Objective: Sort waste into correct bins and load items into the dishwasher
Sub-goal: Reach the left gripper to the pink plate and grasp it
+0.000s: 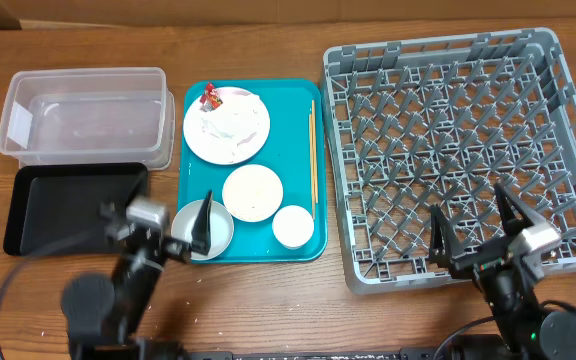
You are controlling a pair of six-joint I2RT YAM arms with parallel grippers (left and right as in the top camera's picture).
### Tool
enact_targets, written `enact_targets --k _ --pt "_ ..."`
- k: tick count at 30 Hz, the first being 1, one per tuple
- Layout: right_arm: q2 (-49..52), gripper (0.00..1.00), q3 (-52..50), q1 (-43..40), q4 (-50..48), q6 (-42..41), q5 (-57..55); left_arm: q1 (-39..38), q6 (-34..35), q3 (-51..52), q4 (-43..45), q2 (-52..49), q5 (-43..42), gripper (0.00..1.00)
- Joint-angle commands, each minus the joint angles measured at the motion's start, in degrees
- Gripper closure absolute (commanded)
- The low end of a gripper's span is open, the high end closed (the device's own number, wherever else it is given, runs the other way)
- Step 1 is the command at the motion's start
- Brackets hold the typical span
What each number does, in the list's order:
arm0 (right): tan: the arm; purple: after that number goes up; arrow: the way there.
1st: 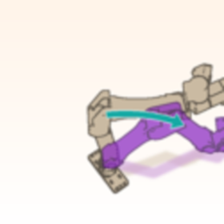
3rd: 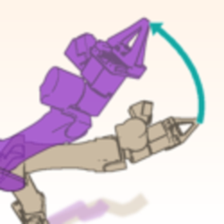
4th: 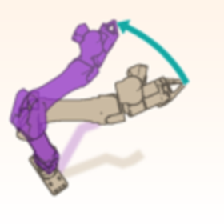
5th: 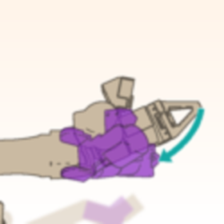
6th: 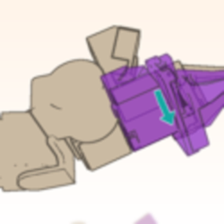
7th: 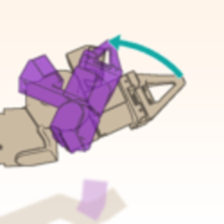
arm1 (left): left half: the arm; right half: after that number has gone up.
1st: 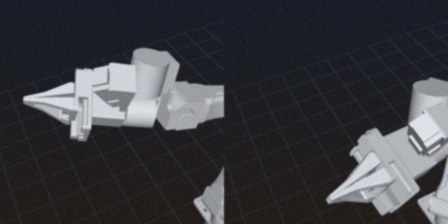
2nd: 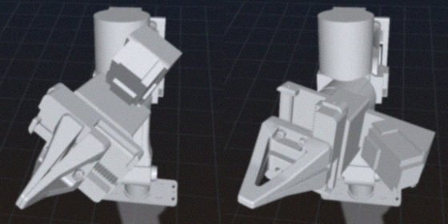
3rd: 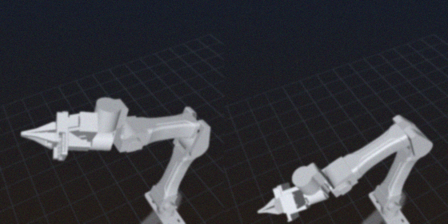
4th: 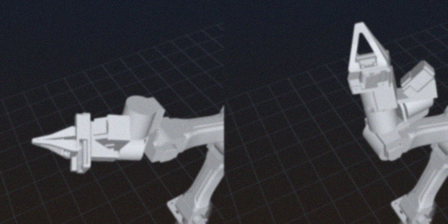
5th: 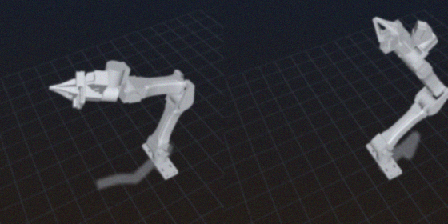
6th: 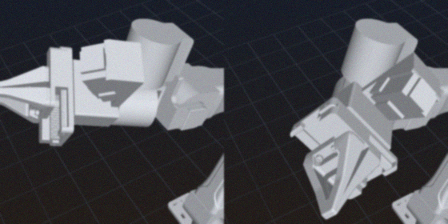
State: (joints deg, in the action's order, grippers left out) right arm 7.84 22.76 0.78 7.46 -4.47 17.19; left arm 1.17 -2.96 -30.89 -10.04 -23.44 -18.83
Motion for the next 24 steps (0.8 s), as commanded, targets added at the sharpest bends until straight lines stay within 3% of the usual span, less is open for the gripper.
enact_targets --k 1,8,12,20,24 --pt "8.52 0.00 7.76 -0.11 3.52 0.02 0.09 0.26 -0.94 -13.22 -6.29 -13.35 -1.84 0.00" --pt "33.81 0.00 26.88 -0.11 18.60 0.02 0.11 -5.18 -5.92 -47.89 -31.01 -46.12 -1.03 0.00" --pt "45.90 0.00 35.67 -0.11 25.44 0.00 4.90 -11.80 -11.54 -64.41 -43.39 -62.73 6.34 0.00" --pt "57.35 0.00 36.02 -0.11 25.35 -0.04 14.01 -13.92 -12.11 -66.77 -40.02 -81.29 7.06 0.00" --pt "61.57 0.00 36.02 -0.11 26.36 -0.04 14.01 -13.40 2.05 -66.77 -40.22 -90.25 17.62 0.00"
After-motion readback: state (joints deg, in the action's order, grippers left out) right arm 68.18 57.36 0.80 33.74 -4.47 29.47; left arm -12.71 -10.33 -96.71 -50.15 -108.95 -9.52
